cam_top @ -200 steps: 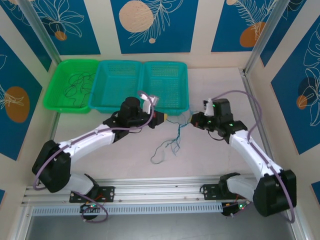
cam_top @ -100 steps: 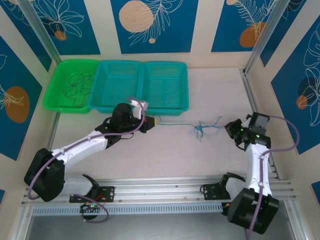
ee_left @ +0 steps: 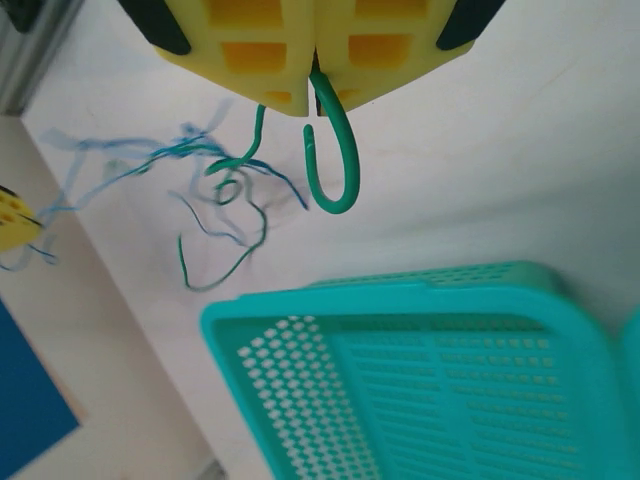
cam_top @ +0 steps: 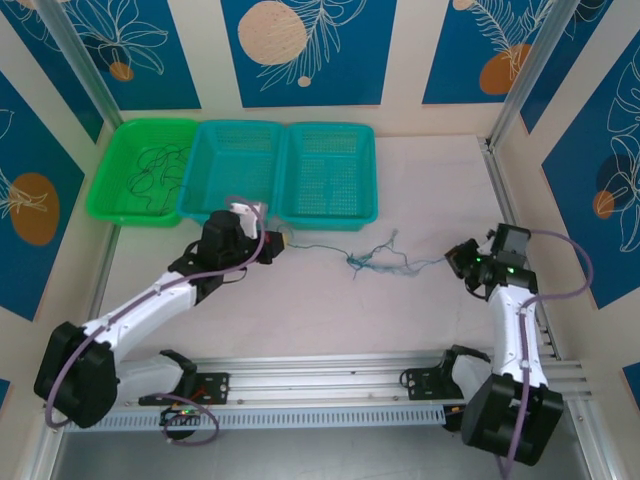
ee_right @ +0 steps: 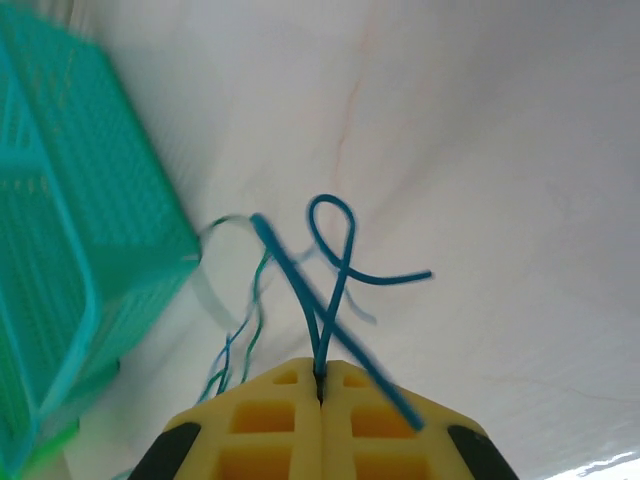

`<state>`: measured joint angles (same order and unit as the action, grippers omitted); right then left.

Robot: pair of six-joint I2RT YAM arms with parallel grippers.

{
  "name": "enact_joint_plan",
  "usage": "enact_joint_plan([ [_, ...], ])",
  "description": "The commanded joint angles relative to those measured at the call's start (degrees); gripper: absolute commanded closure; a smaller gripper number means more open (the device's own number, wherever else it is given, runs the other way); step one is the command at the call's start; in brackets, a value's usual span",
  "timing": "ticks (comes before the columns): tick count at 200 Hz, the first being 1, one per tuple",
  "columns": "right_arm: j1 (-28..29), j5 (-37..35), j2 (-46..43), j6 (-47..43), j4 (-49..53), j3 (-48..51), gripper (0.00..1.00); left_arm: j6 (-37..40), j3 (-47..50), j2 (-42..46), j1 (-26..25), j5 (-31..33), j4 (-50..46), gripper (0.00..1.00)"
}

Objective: Untangle the cables

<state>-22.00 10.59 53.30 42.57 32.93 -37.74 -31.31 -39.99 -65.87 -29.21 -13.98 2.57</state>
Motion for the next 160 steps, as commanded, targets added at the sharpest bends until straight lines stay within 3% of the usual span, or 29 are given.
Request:
enact_joint_plan([
  [1, -11.80, 3.16, -0.85, 3.66, 0.56, 1.75, 1.00, 0.51, 0.52, 7.03, 4.62, 12.15, -9.72, 1.00],
  [23, -17.36, 3.92, -0.19, 4.53, 0.93, 0.77, 1.00, -0.54, 3.66, 12.67, 10.45, 12.14, -12.16, 1.00],
  [92, -12.55, -3.48, -2.26, 5.32, 1.98, 0.03, 1.00, -0.20, 5.39, 16.42, 11.63, 12.11, -13.82, 1.00],
  [109, -15.77, -4.91, -3.32, 6.40, 4.19, -0.95, 1.00, 1.78, 4.69, 17.20, 12.25, 15.48, -16.19, 1.00],
  [132, -22.32, 2.70, -4.22, 11.65, 2.67, 0.10, 1.00, 4.37, 4.11, 17.33, 15.14, 16.44, -19.18, 1.00],
  [146, -19.75, 5.10, -3.92, 12.18, -0.82, 1.08, 1.00, 4.84, 3.84, 16.60, 16.02, 14.26, -19.20, 1.00],
  [160, -11.79, 1.93, -2.34, 9.88, -2.36, 1.35, 1.00, 4.66, 4.95, 16.00, 16.00, 7.28, -14.40, 1.00],
])
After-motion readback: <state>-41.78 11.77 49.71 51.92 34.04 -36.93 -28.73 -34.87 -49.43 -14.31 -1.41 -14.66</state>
